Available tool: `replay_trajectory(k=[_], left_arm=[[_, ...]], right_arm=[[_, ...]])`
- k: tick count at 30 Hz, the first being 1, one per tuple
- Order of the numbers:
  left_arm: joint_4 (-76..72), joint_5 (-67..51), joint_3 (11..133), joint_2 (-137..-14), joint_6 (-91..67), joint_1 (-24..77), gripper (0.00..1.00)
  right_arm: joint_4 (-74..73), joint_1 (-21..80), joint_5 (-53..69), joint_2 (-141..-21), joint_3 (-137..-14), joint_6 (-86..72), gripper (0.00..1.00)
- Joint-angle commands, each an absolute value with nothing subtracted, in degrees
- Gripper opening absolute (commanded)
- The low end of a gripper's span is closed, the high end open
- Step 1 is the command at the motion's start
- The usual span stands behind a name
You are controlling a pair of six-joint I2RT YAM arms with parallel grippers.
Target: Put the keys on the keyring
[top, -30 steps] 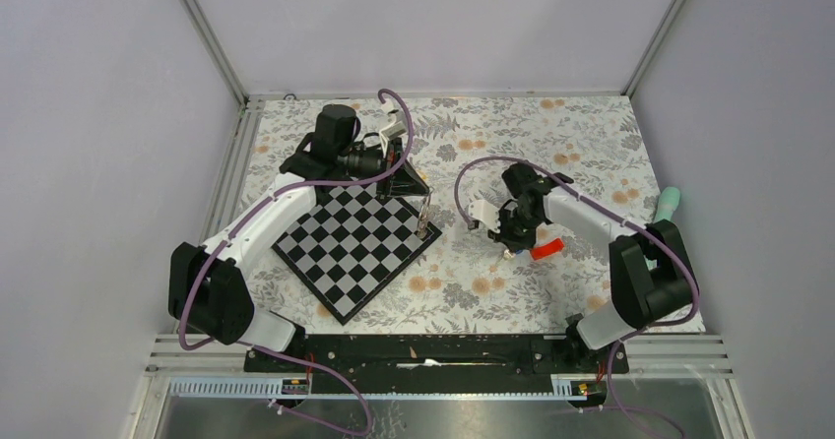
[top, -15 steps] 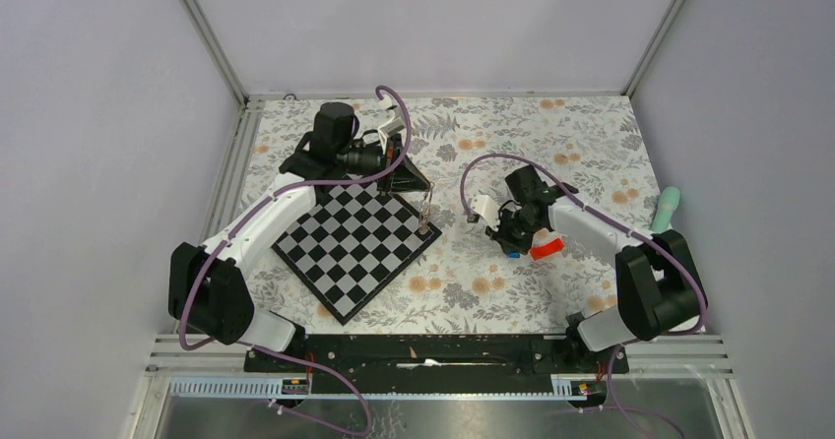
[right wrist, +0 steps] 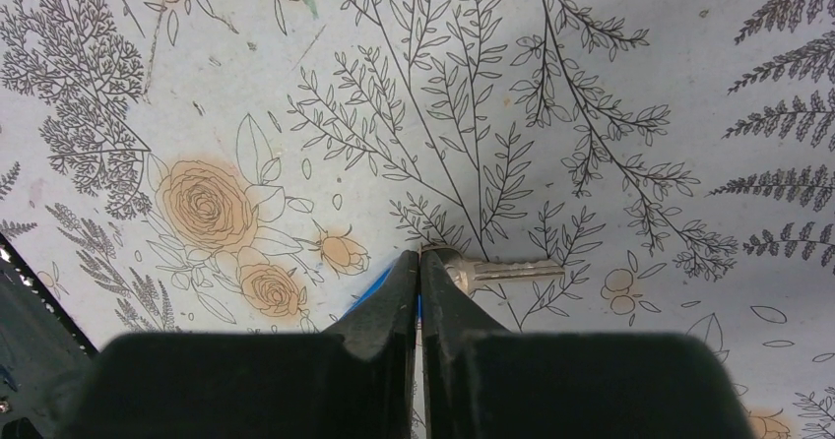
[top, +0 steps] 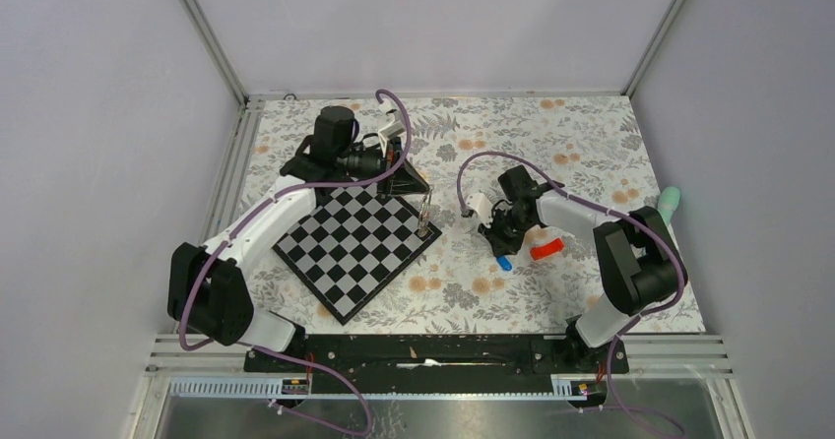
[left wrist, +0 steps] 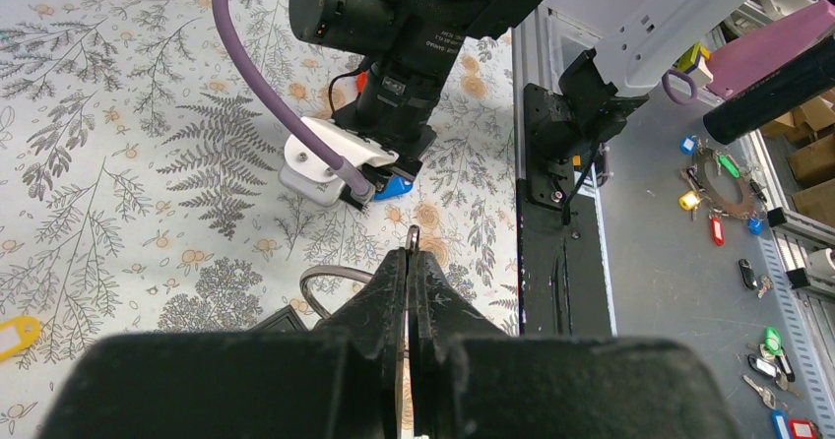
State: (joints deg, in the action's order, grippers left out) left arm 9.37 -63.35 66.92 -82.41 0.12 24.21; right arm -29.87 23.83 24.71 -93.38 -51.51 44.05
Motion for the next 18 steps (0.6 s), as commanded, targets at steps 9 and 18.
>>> replay_trajectory(k=[9, 18], left_arm=[[6.3, -64.2, 66.5, -80.0, 0.2, 23.8, 0.00], [5.2, -63.4, 65.6, -80.0, 0.2, 23.8, 0.00]], right_arm=[[-29.7, 24.1, 26.8, -94.7, -53.2, 45.7, 0.02], [-31.8, 23.8, 29.2, -89.2, -54.3, 46.7, 0.00]])
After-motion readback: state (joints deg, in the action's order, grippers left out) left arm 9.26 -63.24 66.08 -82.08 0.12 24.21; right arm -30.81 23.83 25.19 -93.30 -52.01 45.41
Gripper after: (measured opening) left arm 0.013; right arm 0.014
